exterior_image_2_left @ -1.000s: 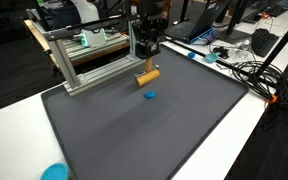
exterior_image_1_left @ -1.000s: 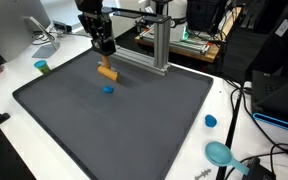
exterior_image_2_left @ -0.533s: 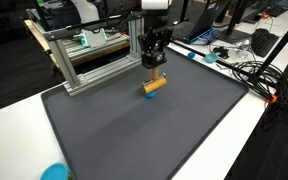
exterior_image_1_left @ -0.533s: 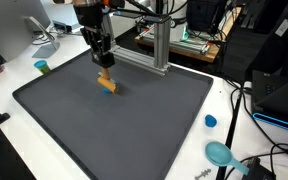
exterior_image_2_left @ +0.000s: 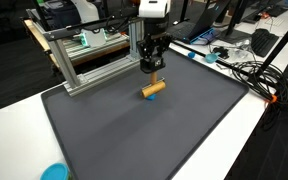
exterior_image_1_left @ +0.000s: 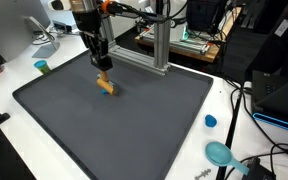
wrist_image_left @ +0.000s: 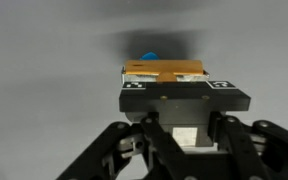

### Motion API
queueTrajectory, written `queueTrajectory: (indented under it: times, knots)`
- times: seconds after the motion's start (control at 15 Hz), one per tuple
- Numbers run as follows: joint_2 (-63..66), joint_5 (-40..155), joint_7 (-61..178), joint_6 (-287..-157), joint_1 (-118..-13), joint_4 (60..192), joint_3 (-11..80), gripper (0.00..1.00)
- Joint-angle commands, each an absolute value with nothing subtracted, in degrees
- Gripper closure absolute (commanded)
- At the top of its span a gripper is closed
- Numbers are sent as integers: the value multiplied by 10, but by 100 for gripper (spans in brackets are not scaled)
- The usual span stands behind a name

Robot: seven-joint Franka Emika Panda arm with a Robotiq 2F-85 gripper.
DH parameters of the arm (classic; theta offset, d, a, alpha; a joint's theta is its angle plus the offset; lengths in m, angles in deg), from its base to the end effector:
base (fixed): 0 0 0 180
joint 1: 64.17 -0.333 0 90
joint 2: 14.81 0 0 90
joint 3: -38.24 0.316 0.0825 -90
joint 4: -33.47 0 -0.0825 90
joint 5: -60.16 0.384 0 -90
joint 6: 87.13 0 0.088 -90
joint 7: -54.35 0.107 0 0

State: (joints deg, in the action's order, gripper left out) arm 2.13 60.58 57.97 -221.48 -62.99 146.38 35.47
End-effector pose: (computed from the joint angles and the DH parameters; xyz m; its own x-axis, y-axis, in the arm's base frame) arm 0.6134 -0.0410 0.3290 0.9879 -0.1334 0.0792 -0.1341 -0.9910 0.0035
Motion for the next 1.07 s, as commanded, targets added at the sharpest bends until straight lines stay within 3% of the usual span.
queueTrajectory:
  times: [0.0, 0.93, 1.0]
  knots:
    - [19, 606, 581, -2199, -623, 1453, 352, 78]
    - [129, 600, 639, -2126, -622, 1323, 336, 78]
    - [91, 607, 626, -2141, -623, 1358, 345, 78]
